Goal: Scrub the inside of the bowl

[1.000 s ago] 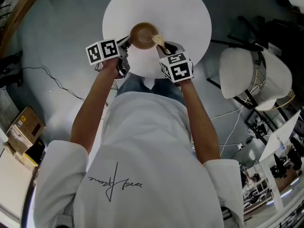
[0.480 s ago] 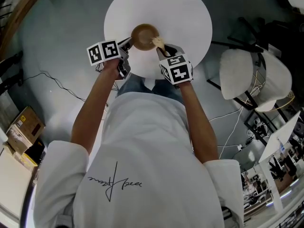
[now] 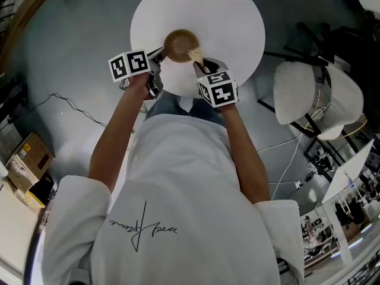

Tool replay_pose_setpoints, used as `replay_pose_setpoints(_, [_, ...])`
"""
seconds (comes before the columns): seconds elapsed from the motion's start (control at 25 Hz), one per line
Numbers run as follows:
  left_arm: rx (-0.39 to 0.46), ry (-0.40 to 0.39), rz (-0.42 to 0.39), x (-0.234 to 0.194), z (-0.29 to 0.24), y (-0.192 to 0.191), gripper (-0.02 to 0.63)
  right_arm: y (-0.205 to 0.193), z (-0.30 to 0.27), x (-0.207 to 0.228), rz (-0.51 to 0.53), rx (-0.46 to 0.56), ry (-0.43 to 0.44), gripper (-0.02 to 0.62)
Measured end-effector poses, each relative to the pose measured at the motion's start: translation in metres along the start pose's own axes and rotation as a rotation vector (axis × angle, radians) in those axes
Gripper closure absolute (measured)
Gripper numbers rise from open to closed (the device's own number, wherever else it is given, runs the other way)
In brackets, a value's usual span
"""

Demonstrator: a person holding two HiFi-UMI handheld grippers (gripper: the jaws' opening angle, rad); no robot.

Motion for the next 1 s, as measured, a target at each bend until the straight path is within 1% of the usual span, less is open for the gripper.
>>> replay_pose_setpoints(0.6, [0.003,-0.019,0.031,-0.003,0.003,-0.009,0.586,-0.008,-0.001,-0.01,-0.028,0.003,0.006,0.512])
replay_pose_setpoints(0.8, [0.011,-0.027,0.016,-0.002,0.005,-0.012,0.586,-0.009,0.0,-0.011,-0.033,-0.003,0.006,0.512])
replay_pose_setpoints(1.0, [0.013,-0.03,0.029,-0.006,0.008,-0.011,0.586,-0.009,-0.002,-0.018,-0.032,-0.007,0.009,0.512])
Point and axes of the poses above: the fingertips, and each gripper's own axes: z backward along the fingers, x to its right, y out of its top, the point moved 1 cm from there along z, backward along the fingers, and after that the axes turned 2 degrees about x, right-handed, at the moved point
